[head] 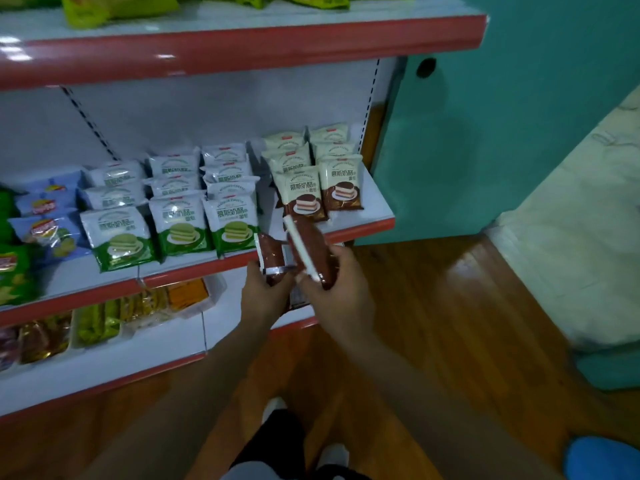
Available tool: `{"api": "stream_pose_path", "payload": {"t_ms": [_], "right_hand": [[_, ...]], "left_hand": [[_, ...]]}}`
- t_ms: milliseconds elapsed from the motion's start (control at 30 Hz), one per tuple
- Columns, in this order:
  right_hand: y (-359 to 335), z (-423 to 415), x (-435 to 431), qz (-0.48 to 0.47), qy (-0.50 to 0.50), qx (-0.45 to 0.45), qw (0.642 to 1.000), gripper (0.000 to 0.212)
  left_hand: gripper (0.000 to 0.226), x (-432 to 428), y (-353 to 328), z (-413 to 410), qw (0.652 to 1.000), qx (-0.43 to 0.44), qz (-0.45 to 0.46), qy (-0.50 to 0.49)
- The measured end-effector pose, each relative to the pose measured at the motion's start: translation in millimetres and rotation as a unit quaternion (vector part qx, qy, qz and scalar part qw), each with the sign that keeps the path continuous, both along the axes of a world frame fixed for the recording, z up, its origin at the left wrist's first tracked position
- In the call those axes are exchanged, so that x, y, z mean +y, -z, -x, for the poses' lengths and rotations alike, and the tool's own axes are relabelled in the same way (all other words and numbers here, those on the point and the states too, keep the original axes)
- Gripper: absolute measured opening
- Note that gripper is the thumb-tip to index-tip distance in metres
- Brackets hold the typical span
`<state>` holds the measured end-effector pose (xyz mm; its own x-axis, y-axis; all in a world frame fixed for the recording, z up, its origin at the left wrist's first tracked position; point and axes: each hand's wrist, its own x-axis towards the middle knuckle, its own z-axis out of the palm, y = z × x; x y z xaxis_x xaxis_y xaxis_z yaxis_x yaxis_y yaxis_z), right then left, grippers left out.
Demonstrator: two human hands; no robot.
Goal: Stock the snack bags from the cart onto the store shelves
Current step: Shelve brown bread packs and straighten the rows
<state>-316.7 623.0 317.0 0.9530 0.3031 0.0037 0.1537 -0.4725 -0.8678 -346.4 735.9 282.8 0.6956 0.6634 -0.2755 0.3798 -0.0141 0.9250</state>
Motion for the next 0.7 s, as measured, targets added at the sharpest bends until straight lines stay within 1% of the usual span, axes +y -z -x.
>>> {"api": "stream_pose_path", "payload": {"t_ms": [67, 133, 200, 233, 267, 333, 367, 400, 433, 467, 533, 600, 633, 667, 700], "right_hand": [[0, -6, 9, 0.035, -0.049, -0.018, 0.998, 0.064], [-2, -15, 11, 0.017, -0.092, 0.001, 0.996, 0.062], [-6, -34, 8, -0.021, -0.113, 0.017, 0.993, 0.045], [-8, -48, 6, -0.027, -0.119, 0.018, 0.992, 0.035], [-9, -62, 3, -0.022, -0.123, 0.014, 0.992, 0.029], [-10, -91, 1, 0.011, -0.129, -0.014, 0.991, 0.026], [-10, -105, 1, 0.032, -0.131, -0.045, 0.990, 0.027], [-11, -117, 1, 0.053, -0.132, -0.078, 0.987, 0.035], [-12, -130, 1, 0.067, -0.130, -0.098, 0.984, 0.047], [-15, -142, 1, 0.081, -0.127, -0.101, 0.983, 0.062], [-21, -167, 1, 0.113, -0.133, -0.074, 0.982, 0.090], [-25, -190, 1, 0.177, -0.136, -0.048, 0.974, 0.113], [-27, -198, 2, 0.202, -0.121, -0.027, 0.971, 0.121], [-24, -204, 2, 0.198, -0.097, 0.015, 0.975, 0.126], [-19, -210, 0, 0.160, -0.077, 0.075, 0.981, 0.126]], "left_hand": [[0.039, 1, 3, -8, 1.000, -0.002, 0.027, -0.005], [0.033, 8, 9, -16, 0.998, -0.015, 0.067, -0.006], [0.033, 16, 12, -26, 0.990, -0.025, 0.138, -0.032], [0.030, 21, 15, -32, 0.984, -0.023, 0.171, -0.040], [0.027, 26, 19, -38, 0.981, -0.018, 0.192, -0.036], [0.027, 32, 21, -53, 0.978, 0.002, 0.206, 0.014], [0.026, 33, 20, -61, 0.977, 0.003, 0.210, 0.035], [0.023, 34, 18, -70, 0.975, -0.001, 0.218, 0.046], [0.018, 36, 18, -79, 0.975, -0.005, 0.214, 0.054], [0.016, 38, 18, -88, 0.973, -0.011, 0.222, 0.056], [0.017, 41, 13, -106, 0.969, -0.035, 0.238, 0.063], [0.015, 43, 11, -119, 0.968, -0.057, 0.230, 0.083], [0.021, 43, 12, -123, 0.970, -0.064, 0.215, 0.089], [0.034, 41, 10, -127, 0.973, -0.078, 0.197, 0.091], [0.050, 38, 11, -131, 0.976, -0.093, 0.178, 0.087]]}}
